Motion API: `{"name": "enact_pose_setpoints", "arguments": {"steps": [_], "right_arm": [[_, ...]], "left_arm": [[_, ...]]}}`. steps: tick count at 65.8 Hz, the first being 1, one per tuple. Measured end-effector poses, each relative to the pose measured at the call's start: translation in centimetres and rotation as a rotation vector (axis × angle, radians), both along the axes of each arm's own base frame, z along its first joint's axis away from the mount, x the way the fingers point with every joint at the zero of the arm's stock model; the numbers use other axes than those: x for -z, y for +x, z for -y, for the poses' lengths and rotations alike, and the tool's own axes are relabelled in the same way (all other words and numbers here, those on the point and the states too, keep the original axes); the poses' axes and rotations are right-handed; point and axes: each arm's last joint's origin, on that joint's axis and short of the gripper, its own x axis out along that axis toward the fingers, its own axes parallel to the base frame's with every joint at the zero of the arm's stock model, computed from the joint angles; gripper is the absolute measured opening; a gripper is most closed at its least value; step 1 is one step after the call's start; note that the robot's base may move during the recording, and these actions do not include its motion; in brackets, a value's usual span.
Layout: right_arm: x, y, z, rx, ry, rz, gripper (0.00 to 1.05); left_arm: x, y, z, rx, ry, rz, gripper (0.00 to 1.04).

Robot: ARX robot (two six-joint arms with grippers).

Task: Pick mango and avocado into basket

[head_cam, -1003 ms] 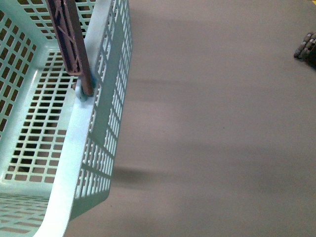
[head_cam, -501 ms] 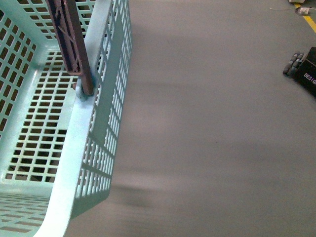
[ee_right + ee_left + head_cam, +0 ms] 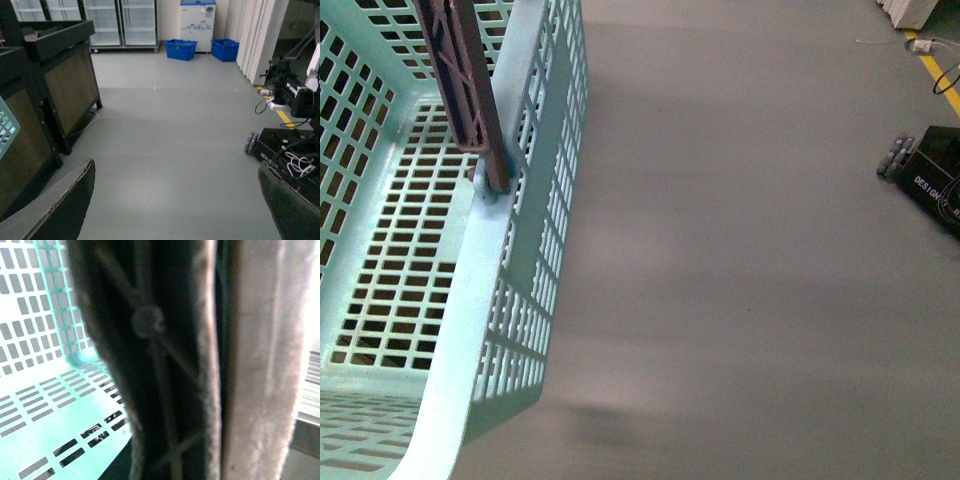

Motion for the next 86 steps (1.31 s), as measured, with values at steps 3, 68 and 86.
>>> {"name": "enact_pose_setpoints", "arguments": {"steps": [3, 68, 86], "right_arm": [[0.00, 0.00, 0.00, 0.000, 0.000, 0.000, 0.96], [0.00, 0.00, 0.00, 0.000, 0.000, 0.000, 0.96], [0.00, 0.00, 0.00, 0.000, 0.000, 0.000, 0.96]], "left_arm": [[0.00, 0.00, 0.00, 0.000, 0.000, 0.000, 0.15], [-0.12, 0.02, 0.01, 0.000, -0.001, 0.003, 0.15], [-0.12, 0.02, 0.01, 0.000, -0.001, 0.003, 0.15]]}}
